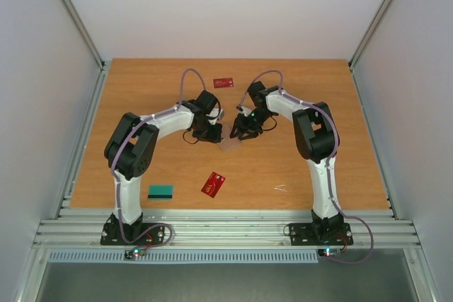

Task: Put the credit cards into the card holder

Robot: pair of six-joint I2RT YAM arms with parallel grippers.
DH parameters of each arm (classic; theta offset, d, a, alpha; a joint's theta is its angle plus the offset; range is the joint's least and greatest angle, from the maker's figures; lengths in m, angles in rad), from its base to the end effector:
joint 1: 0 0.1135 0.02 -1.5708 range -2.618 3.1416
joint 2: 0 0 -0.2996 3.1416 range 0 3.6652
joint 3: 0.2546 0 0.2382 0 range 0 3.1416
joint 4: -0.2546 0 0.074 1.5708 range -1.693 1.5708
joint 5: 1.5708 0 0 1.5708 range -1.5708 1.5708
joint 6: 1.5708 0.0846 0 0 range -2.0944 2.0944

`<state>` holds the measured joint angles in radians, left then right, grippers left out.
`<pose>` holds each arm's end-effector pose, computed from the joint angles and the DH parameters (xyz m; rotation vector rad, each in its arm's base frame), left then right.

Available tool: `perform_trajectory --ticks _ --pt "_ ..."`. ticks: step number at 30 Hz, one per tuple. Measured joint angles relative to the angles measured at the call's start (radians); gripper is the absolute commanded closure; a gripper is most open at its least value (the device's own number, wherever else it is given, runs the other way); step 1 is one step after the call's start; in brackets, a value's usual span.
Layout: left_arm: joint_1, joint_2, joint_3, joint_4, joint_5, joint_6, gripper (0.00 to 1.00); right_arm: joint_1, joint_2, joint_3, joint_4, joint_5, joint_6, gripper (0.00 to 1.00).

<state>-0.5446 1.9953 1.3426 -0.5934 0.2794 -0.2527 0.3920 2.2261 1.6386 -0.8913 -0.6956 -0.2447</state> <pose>0.3408 -0.2337 0.1470 0.4876 2.8581 -0.5599 0.3863 0.2184 0.1348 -0.9592 2.7551 1.0645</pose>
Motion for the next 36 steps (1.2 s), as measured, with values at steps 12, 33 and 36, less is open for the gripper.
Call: perform_trajectory --ticks 12,33,36 --pt "0.001 0.001 0.007 -0.004 -0.002 -0.002 0.73 -0.011 0.010 0.000 -0.021 -0.045 0.024 0.93" --pt "-0.005 -0.146 0.150 -0.159 -0.047 -0.178 0.61 0.008 -0.285 -0.131 0.021 -0.009 0.207 0.99" --pt "-0.017 -0.146 0.150 -0.159 -0.031 -0.186 0.61 0.015 -0.314 -0.145 0.021 -0.001 0.219 0.99"
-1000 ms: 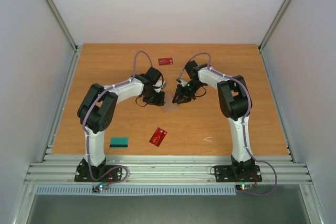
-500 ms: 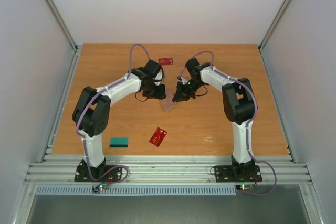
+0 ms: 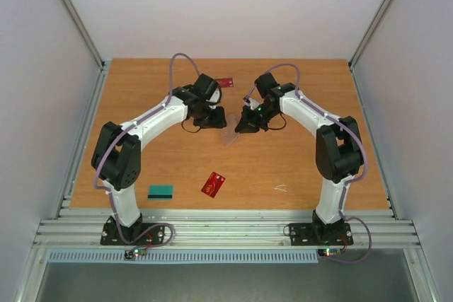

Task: Put the credit cards into the card holder

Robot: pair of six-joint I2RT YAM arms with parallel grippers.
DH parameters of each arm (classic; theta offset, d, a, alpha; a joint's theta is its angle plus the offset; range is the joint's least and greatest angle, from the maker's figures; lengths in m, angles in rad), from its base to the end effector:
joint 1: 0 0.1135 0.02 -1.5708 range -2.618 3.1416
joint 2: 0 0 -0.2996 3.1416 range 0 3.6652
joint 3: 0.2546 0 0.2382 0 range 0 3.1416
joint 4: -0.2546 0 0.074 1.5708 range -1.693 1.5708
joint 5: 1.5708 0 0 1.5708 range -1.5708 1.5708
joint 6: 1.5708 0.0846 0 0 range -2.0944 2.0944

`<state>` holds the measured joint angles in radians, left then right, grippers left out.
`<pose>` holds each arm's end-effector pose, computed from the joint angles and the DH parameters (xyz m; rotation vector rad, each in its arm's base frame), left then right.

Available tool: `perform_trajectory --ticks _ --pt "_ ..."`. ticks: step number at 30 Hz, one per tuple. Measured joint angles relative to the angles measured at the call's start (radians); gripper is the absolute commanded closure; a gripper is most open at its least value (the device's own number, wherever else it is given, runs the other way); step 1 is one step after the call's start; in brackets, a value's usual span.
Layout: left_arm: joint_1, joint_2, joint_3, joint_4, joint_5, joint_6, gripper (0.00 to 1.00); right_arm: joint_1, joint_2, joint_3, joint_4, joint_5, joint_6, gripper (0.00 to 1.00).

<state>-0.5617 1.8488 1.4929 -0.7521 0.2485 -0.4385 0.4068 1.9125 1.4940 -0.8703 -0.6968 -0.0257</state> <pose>0.3349 -0.2354 0.2379 0.2535 2.7772 -0.6205 0.3404 0.2058 0.2235 -0.7437 2.7108 1.0766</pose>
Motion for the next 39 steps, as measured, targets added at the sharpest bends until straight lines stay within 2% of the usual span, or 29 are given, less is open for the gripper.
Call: perform_trajectory --ticks 12,28,39 --pt "-0.053 -0.003 0.000 -0.011 0.026 0.001 0.63 0.022 -0.071 -0.013 -0.001 0.031 0.011 0.99" --pt "-0.089 0.024 0.055 -0.109 -0.085 0.036 0.75 0.047 -0.085 -0.034 0.011 0.062 0.055 0.99" --pt "-0.090 0.031 0.063 -0.129 -0.112 0.055 0.78 0.049 -0.092 -0.029 0.009 0.127 0.071 0.99"
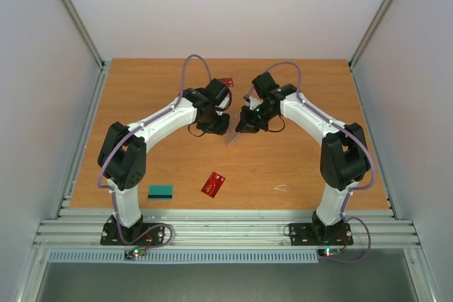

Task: Put the credit cards into the card holder

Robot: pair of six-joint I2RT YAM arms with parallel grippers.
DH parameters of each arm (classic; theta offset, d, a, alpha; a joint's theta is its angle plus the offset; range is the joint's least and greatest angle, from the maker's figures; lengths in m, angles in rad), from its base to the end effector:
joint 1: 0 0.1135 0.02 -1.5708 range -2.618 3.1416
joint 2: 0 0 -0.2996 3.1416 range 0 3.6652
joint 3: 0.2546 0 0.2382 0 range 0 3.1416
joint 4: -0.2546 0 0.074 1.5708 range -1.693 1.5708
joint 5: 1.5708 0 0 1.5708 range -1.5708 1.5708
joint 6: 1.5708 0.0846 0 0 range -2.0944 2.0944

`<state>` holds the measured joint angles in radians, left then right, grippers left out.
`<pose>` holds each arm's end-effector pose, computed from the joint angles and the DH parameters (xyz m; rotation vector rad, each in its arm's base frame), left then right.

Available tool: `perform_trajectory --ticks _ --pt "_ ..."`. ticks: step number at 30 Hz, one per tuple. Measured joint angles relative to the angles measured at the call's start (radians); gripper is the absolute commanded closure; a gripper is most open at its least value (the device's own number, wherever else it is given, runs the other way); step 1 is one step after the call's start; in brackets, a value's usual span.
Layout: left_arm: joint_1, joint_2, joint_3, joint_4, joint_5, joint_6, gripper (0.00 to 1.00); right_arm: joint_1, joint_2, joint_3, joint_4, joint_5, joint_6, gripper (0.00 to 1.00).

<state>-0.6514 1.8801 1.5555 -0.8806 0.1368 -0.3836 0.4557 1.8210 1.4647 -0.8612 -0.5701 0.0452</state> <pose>0.3153 -0.2549 0.2348 0.4177 2.8292 -0.4318 0.3224 0.2088 0.2433 -0.7143 2.7125 0.9191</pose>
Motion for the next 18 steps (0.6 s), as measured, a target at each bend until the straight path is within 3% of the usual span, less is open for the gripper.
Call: perform_trajectory --ticks 4,10,18 --pt "0.000 0.005 0.000 0.000 -0.005 0.005 0.76 0.000 0.000 0.010 0.000 0.003 0.002 0.99" --pt "0.000 0.005 -0.002 0.006 0.008 0.006 0.58 0.000 0.000 0.019 -0.005 0.017 0.002 0.99" --pt "-0.001 -0.023 -0.002 0.031 0.025 -0.010 0.56 0.000 0.000 0.020 -0.013 0.032 0.003 0.99"
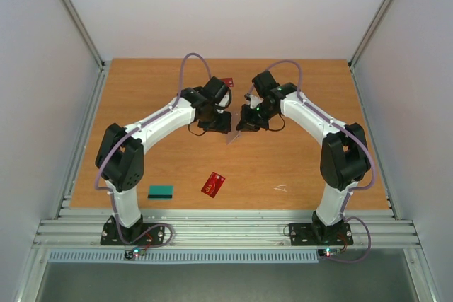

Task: Put the credit cards into the card holder

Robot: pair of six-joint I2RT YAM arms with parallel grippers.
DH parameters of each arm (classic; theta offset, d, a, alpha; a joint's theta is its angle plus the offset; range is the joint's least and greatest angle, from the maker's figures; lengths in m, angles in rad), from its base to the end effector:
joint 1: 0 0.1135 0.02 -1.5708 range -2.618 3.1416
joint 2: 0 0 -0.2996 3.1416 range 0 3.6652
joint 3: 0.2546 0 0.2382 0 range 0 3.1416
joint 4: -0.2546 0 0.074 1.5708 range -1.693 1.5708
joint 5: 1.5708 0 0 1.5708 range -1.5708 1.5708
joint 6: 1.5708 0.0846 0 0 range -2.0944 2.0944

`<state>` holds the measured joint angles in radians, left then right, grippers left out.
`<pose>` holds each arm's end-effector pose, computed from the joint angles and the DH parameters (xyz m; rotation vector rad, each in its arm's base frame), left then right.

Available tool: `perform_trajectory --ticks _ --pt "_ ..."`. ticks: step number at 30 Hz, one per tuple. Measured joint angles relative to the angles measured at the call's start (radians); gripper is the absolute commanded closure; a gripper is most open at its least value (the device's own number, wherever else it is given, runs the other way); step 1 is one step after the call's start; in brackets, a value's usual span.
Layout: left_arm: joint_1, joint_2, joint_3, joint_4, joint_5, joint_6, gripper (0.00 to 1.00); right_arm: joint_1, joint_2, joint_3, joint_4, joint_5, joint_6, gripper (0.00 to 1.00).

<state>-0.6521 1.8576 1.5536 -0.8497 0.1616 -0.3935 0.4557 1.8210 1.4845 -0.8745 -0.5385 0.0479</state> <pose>0.3148 -0.2575 0.2451 0.4113 2.7885 -0.4955 0.3250 0.2076 0.2470 -0.7047 2.7141 0.8753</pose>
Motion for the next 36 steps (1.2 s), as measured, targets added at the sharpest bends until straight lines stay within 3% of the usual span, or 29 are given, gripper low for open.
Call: perform_trajectory --ticks 7,16,24,36 --pt "0.000 0.001 0.000 0.017 0.016 -0.009 0.55 0.000 0.000 0.013 0.000 -0.009 0.001 0.99" --pt "0.000 0.048 0.001 0.022 -0.033 -0.020 0.66 0.000 -0.001 0.019 0.001 -0.015 0.006 0.99" --pt "-0.008 0.085 0.015 0.016 -0.092 -0.017 0.69 0.000 -0.015 0.028 -0.001 -0.029 0.019 0.99" --pt "0.010 0.081 -0.009 0.084 -0.068 -0.006 0.74 0.000 -0.034 0.053 -0.005 -0.053 0.021 0.99"
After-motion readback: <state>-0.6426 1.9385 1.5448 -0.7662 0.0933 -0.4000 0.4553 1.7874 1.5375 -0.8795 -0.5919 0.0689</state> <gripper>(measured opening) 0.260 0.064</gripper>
